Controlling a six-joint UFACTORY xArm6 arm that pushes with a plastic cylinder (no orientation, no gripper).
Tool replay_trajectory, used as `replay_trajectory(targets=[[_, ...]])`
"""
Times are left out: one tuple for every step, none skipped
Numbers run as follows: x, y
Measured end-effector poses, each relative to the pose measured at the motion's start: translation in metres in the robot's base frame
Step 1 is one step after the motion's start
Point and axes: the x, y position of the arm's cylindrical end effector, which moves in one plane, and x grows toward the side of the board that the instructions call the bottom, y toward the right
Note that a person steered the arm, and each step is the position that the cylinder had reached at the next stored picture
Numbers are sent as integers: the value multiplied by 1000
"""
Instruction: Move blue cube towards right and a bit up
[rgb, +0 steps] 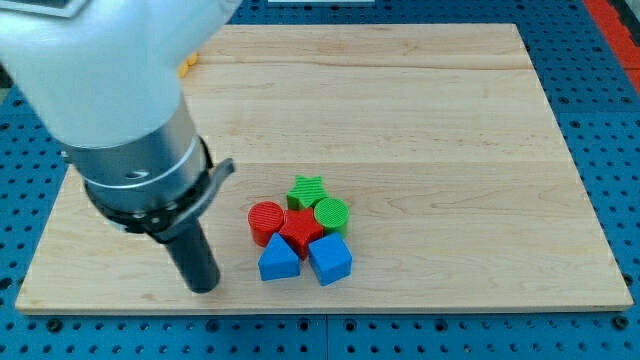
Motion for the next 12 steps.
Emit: replay_trajectory(targets=[[0,16],[0,29],[0,41],[0,58],[0,75],[0,89],[0,103],[0,122],[-5,146],[-13,178],[-20,218],[-35,247]])
